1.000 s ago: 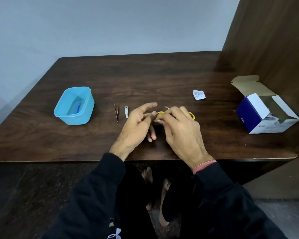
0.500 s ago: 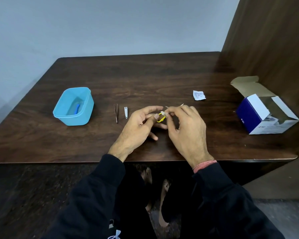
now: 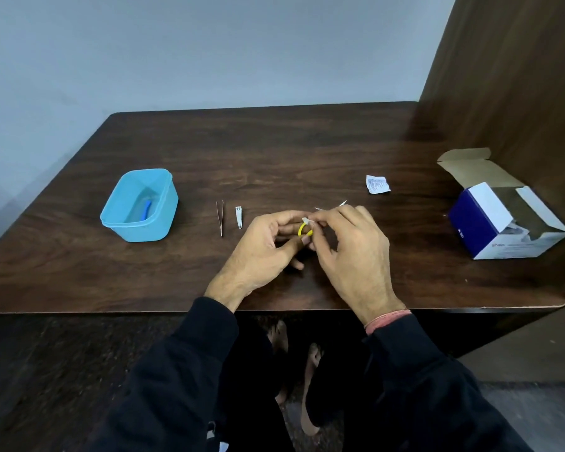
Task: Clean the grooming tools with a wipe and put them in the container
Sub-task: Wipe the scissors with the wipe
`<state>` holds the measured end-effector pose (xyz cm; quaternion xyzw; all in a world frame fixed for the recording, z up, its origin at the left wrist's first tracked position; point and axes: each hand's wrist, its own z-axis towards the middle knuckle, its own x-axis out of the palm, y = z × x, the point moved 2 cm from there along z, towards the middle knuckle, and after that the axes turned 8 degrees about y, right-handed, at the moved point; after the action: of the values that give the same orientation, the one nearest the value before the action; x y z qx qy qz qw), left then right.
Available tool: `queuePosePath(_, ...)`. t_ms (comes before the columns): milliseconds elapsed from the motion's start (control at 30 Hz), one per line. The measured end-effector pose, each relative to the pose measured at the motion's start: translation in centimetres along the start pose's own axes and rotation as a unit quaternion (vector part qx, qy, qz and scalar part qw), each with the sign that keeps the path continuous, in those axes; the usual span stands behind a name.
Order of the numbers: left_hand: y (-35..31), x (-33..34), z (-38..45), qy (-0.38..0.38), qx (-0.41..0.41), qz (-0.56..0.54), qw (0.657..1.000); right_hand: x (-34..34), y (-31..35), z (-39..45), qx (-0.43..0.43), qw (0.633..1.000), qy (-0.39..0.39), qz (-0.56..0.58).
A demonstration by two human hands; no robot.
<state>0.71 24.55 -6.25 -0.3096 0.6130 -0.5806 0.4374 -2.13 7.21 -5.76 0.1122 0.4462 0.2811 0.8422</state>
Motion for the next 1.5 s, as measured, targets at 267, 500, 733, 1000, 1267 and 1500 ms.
queuePosePath(267,-0.3,0.1,-0.3,-0.001,-0.007,0.02,1.0,0.3,0.0,-0.5,-0.088,0.995,0.045,-0.032)
queuePosePath(500,-0.1,0.1,-0.2,0.004,-0.004,0.008,1.0,0.2,-0.1,-0.6,-0.066,0.997,0.024,0.016)
queuePosePath(733,0.0,0.2,-0.1,-0.002,-0.012,0.014,1.0,-0.1,-0.2,-0.4,-0.013,0.999,-0.03,0.012)
queuePosePath(1000,-0.8,0.1,-0.1,-0.015,-0.023,-0.068,0.997,0.0,-0.8,-0.2,0.04,0.999,-0.026,0.013)
queuePosePath(1267,-0.6,-0.2,0.1,-0.026,-0.036,-0.085,0.995,0.1,0.0,-0.6,-0.042,0.999,0.006,-0.017)
queuePosePath(1500,-0.7,-0.1,0.1,-0.043,-0.042,-0.089,0.994,0.1,-0.2,-0.5,-0.018,1.0,-0.005,-0.017)
